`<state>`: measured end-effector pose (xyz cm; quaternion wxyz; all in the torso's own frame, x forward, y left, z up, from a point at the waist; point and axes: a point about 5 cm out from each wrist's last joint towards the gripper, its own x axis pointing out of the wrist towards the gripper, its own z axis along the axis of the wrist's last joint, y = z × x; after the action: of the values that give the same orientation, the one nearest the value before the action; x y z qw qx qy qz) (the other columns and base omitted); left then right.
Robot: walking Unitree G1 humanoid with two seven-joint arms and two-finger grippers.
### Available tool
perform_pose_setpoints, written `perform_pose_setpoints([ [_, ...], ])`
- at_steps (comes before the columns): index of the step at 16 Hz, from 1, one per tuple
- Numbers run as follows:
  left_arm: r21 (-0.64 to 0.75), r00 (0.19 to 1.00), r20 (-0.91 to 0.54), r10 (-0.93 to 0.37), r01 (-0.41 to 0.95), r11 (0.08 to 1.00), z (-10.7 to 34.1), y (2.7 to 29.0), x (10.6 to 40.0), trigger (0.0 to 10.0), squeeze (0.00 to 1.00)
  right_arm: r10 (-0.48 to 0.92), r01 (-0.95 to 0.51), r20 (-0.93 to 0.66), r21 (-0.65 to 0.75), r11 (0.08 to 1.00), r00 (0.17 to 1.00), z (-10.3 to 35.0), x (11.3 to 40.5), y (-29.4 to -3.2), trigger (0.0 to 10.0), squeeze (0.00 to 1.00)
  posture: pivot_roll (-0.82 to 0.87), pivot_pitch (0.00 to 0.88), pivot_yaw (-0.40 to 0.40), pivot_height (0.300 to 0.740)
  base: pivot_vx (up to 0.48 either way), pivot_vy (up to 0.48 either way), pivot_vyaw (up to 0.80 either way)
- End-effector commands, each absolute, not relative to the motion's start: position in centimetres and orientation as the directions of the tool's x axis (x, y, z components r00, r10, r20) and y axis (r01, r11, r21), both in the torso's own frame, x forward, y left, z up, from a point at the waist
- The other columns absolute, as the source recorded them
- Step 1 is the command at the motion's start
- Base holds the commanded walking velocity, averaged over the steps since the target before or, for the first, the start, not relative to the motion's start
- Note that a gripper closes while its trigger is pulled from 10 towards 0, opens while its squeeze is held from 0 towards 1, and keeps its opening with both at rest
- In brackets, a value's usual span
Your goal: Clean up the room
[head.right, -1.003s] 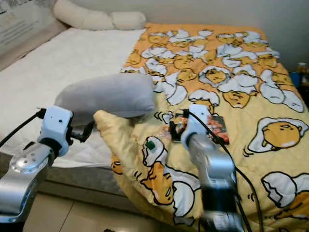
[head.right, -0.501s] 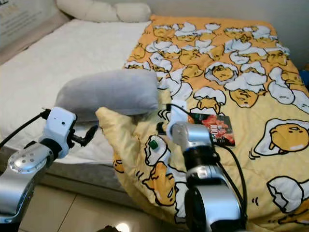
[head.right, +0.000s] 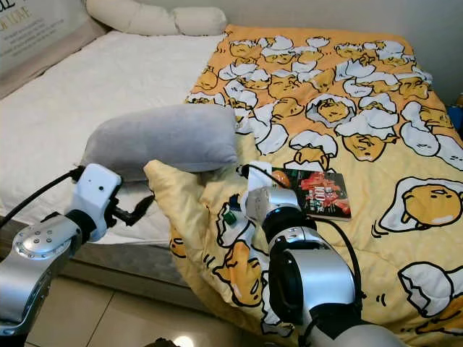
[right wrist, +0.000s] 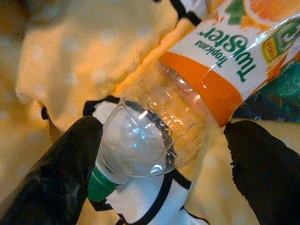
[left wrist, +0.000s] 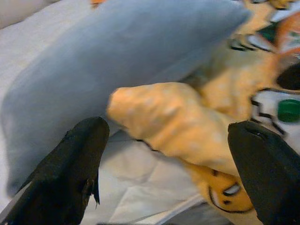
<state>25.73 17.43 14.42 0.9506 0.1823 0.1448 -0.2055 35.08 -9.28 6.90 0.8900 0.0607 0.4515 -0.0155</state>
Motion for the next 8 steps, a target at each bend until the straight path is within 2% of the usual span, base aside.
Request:
perform_pose_setpoints([
  [1, 0.28, 0.85, -0.37, -0.374, 0.487, 0.828, 14.5, 17.0, 25.3, 10.0, 0.0, 0.023, 0.101, -0.793, 0.106, 0.989, 0.609, 7.4, 35.5, -9.1, 10.0, 0.0, -0.03, 0.0, 0.056, 0.74, 0.0, 0.0, 0.0],
  [6, 0.295, 0.851, -0.378, -0.364, 0.484, 0.824, 15.0, 17.3, 25.0, 10.0, 0.0, -0.004, 0.104, -0.79, 0.075, 0.992, 0.612, 6.7, 35.2, -9.6, 10.0, 0.0, 0.02, 0.0, 0.039, 0.74, 0.0, 0.0, 0.0],
  [7, 0.3, 0.852, -0.381, -0.36, 0.482, 0.823, 15.1, 17.5, 24.9, 10.0, 0.0, -0.008, 0.109, -0.793, 0.073, 0.991, 0.609, 6.4, 35.1, -9.7, 8.2, 0.0, 0.03, 0.002, 0.039, 0.74, 0.0, 0.0, 0.0],
  [8, 0.304, 0.85, -0.386, -0.358, 0.483, 0.821, 15.2, 17.6, 24.6, 10.0, 0.0, -0.008, 0.116, -0.801, 0.076, 0.99, 0.598, 6.0, 34.8, -9.7, 4.8, 0.0, 0.04, 0.003, 0.041, 0.74, 0.0, 0.0, 0.0],
])
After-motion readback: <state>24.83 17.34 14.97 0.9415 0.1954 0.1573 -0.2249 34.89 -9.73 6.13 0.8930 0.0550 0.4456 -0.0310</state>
